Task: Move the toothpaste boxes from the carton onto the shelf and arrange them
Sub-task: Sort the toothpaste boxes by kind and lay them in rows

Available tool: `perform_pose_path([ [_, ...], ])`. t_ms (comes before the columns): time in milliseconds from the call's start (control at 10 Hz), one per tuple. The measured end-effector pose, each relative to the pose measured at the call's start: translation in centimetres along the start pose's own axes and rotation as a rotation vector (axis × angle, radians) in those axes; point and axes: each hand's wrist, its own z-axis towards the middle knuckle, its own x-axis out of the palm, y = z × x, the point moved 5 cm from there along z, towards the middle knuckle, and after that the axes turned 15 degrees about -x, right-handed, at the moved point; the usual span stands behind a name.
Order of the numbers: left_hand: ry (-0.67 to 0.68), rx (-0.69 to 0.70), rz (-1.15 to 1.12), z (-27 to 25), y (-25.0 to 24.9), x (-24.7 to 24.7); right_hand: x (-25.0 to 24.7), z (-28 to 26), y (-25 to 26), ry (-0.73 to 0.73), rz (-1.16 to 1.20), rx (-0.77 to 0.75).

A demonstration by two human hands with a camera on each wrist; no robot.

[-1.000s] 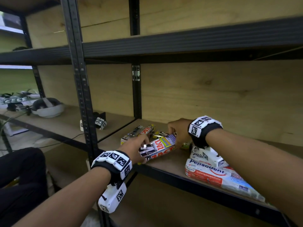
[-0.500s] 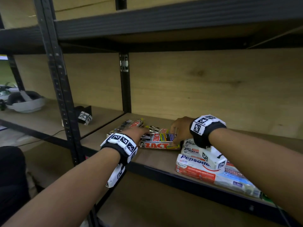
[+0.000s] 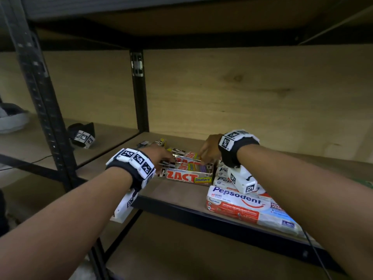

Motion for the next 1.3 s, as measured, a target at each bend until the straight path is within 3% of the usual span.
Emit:
perform_pose_path([
  [200,0.009,-0.049,-0.060,1.3,0.5,0.0,0.4,1.1,-1.0,0.020,0.007,-0.035],
  [400,-0.025,-0.026,-0.143,1.8,0.4,0.1,0.7,1.8,-1.3,0.041,0.081,-0.056],
  [600,0.036,0.038,-0.105,0.5,-0.5,-0.4,0.7,1.3,-2.0,0.019,0.078,-0.074],
  [1100,0.032,0.067,-0.117,0.2,-2.7,-0.8,1.1,-6.5,-5.9,0.366,-0.207,0.105],
  [1200,-0.014,0.093,-0.042,-0.8,-3.5,-0.3,1.6,-7.7,-5.8,0.352,-0.216,0.064],
  [1300,-0.070,0.122,0.016,-3.1,-5.4,-0.4,0.8,-9.6,-5.6,0.194,-0.012,0.011],
])
